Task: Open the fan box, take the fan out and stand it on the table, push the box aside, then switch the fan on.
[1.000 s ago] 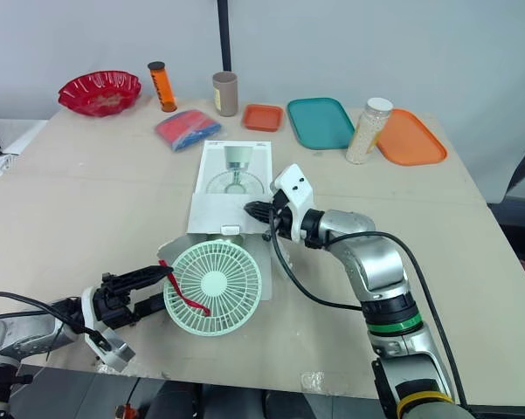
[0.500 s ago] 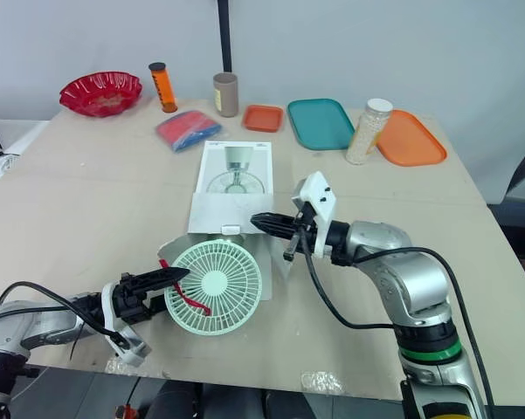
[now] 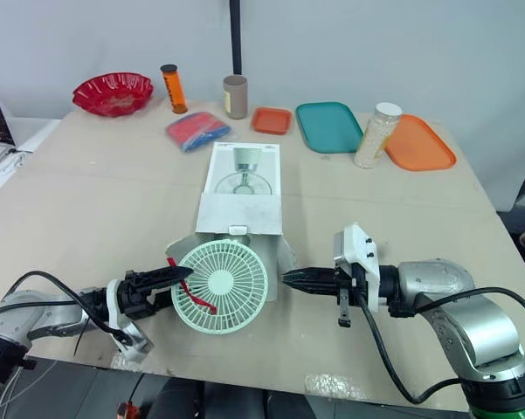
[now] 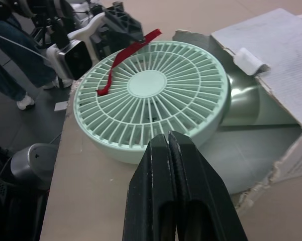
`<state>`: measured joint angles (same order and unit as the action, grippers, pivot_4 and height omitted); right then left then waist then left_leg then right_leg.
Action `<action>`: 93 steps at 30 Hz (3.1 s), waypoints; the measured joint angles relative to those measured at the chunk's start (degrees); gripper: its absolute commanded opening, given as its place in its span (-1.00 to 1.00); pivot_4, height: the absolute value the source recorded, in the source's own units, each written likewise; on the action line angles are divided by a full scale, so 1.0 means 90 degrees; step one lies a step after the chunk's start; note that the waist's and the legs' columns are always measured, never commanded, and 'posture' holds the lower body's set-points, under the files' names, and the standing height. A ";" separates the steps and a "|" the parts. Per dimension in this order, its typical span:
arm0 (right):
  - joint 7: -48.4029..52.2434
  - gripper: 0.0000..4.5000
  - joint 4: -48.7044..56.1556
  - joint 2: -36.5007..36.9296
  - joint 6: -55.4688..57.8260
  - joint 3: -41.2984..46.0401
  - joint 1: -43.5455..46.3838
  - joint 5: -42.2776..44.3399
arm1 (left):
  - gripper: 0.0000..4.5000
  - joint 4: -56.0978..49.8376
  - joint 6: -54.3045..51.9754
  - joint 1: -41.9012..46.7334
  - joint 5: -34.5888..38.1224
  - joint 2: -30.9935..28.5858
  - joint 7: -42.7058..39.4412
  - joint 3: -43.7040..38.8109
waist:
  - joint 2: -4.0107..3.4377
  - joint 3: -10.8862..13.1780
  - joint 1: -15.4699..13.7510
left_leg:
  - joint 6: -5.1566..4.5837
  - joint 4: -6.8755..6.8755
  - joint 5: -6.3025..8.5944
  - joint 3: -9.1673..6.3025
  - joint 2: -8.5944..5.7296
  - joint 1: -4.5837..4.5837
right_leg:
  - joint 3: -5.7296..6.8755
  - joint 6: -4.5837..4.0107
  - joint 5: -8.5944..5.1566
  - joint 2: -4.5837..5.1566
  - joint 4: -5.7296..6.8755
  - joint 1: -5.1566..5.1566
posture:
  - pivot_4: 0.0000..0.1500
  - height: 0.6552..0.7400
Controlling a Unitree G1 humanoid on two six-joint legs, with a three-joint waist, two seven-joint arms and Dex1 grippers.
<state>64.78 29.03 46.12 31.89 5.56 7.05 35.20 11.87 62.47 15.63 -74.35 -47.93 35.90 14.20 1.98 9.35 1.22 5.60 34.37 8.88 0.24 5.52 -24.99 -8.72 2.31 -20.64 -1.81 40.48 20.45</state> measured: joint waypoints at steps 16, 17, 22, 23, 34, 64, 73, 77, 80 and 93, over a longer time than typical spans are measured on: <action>0.0031 0.26 0.0174 0.0181 -0.0190 0.0314 -0.0517 0.0319 | 1.00 0.0313 -0.0313 0.0548 0.0015 -0.0105 0.0443 0.0806 | 0.0002 -0.0004 -0.0004 | 0.0000 0.0005 0.0000 -0.0019 -0.0005 0.0002 | 0.0020 0.0000 0.0000 0.0002 -0.0003 -0.0018 | 1.00 0.97; 0.0055 0.46 0.0228 0.0241 -0.0192 0.0402 -0.0582 0.0364 | 1.00 0.0317 -0.0318 0.0569 0.0013 -0.0119 0.0475 0.0862 | 0.0001 -0.0004 -0.0007 | 0.0000 0.0006 0.0000 -0.0020 -0.0007 0.0002 | 0.0021 0.0000 -0.0001 0.0004 -0.0003 -0.0019 | 1.00 0.97; 0.0155 0.99 0.0294 0.0398 -0.0201 0.0504 -0.0898 0.0386 | 1.00 0.0405 -0.0337 0.0656 0.0008 -0.0156 0.0583 0.1042 | 0.0002 -0.0008 -0.0007 | 0.0000 0.0009 0.0000 -0.0024 -0.0007 0.0003 | 0.0027 0.0000 0.0000 0.0004 -0.0003 -0.0024 | 1.00 0.97; 0.0158 0.99 0.0311 0.0410 -0.0201 0.0509 -0.0939 0.0389 | 1.00 0.0420 -0.0337 0.0691 0.0008 -0.0156 0.0592 0.1079 | 0.0001 -0.0008 -0.0008 | 0.0000 0.0009 0.0000 -0.0026 -0.0008 0.0003 | 0.0029 0.0001 -0.0001 0.0005 -0.0003 -0.0025 | 1.00 0.97; -0.0027 1.00 0.0350 0.0420 -0.0336 0.0449 -0.0993 0.0179 | 0.21 0.0490 -0.0439 0.0919 0.0006 -0.0157 0.0717 0.1388 | 0.0001 -0.0009 -0.0006 | 0.0000 0.0011 -0.0001 -0.0029 -0.0009 0.0003 | 0.0034 0.0001 -0.0001 0.0005 -0.0004 -0.0027 | 1.00 0.97; 0.0096 1.00 -0.0163 0.0215 -0.0773 -0.0591 -0.0129 -0.0201 | -0.13 -0.2213 -0.0234 -0.1630 0.6806 -0.2627 -0.3328 0.1063 | -0.0018 -0.0013 0.0010 | -0.0003 0.0009 0.0002 -0.0041 -0.0005 0.0078 | 0.0086 0.0002 -0.0018 0.0023 -0.0011 -0.0118 | 1.00 0.97; 0.0255 1.00 -0.0248 0.0190 -0.0829 -0.0634 -0.0002 -0.0189 | -0.13 -0.3603 -0.1719 -0.2484 1.0702 -0.3496 -0.5422 0.0583 | -0.0025 -0.0007 0.0013 | -0.0006 0.0007 0.0005 -0.0043 -0.0003 0.0079 | 0.0090 0.0004 -0.0024 0.0021 -0.0019 -0.0125 | 1.00 0.97; 0.0273 1.00 -0.0277 0.0167 -0.0842 -0.0647 0.0026 -0.0199 | -0.13 -0.4006 -0.2425 -0.2792 1.1820 -0.3484 -0.6243 0.0062 | -0.0029 -0.0003 0.0015 | -0.0010 0.0007 0.0007 -0.0043 -0.0003 0.0079 | 0.0089 0.0005 -0.0025 0.0018 -0.0026 -0.0124 | 1.00 0.97; 0.0272 1.00 -0.0368 0.0058 -0.0875 -0.0755 0.0139 -0.0206 | -0.13 -0.4474 -0.3183 -0.3006 1.2656 -0.3453 -0.6933 -0.0389 | -0.0035 0.0001 0.0018 | -0.0011 0.0006 0.0009 -0.0044 -0.0002 0.0079 | 0.0090 0.0002 -0.0027 0.0017 -0.0030 -0.0125 | 1.00 0.97; 0.0427 1.00 -0.0825 -0.0246 -0.1058 -0.1102 0.0613 -0.0388 | -0.13 -0.5120 -0.6379 -0.4738 1.4575 -0.2421 -0.9124 -0.3833 | -0.0058 0.0046 0.0106 | -0.0019 0.0003 0.0017 -0.0048 -0.0001 0.0077 | 0.0094 -0.0007 -0.0039 0.0012 -0.0037 -0.0121 | 1.00 0.97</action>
<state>68.62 21.60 43.90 22.37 -4.36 12.57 31.71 -34.21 5.06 -27.01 56.83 -69.73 -46.21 -20.30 1.46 9.76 2.17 5.43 34.40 9.03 -0.18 5.52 -24.30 -7.87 2.25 -21.00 -1.70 40.14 19.35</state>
